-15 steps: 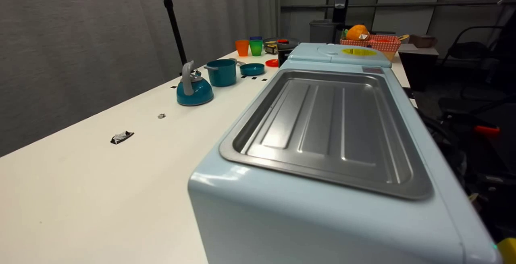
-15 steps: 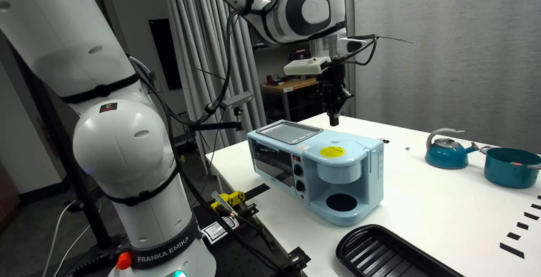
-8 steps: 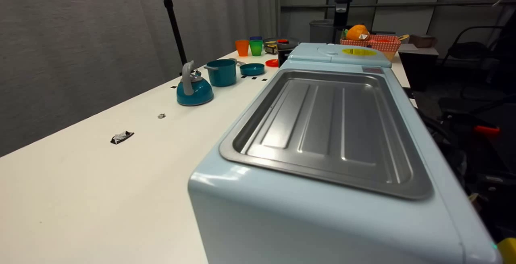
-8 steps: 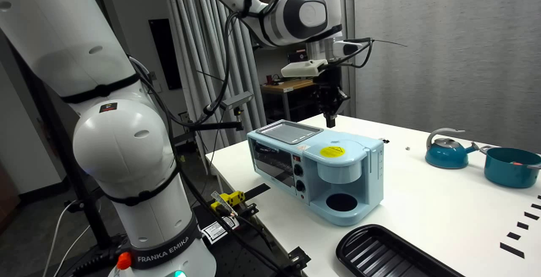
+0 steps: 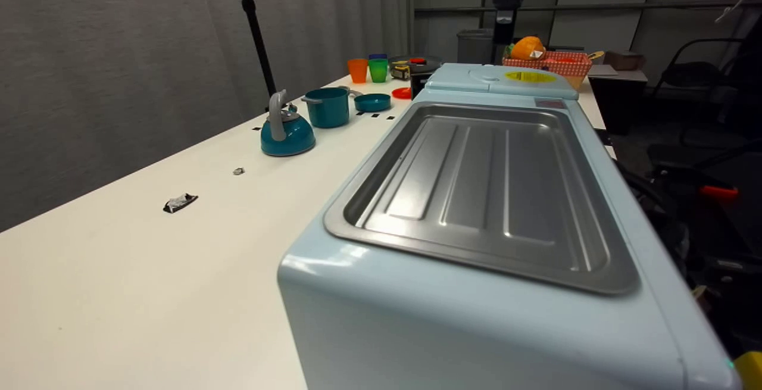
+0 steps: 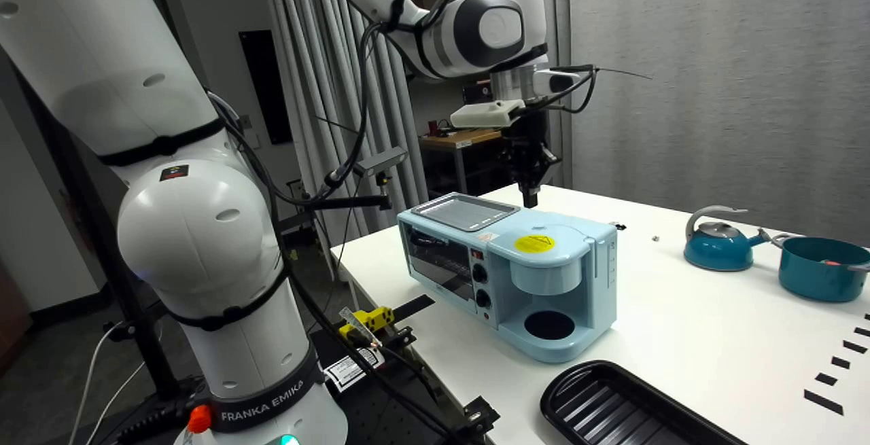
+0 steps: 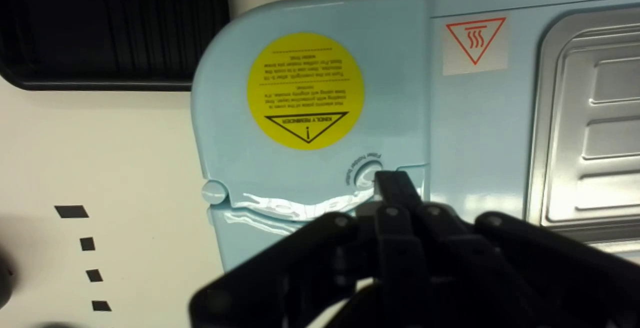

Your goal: Push the button on the breakfast maker to open the chamber

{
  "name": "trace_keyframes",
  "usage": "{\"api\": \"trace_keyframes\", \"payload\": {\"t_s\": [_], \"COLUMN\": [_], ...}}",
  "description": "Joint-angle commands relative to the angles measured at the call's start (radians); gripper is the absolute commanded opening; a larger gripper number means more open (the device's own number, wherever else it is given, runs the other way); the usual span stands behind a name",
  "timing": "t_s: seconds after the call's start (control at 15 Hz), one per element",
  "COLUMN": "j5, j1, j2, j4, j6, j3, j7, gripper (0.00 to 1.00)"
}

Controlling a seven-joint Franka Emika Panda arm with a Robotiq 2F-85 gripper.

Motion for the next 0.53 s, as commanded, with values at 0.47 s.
{"api": "trace_keyframes", "payload": {"t_s": [0.47], "j5": [-0.008], "j1": [-0.012], "j2": [0.152], "j4": [0.033], "j6": [0.107], "j3": [-0.025], "j7": [0.013], "gripper": [0.00]}}
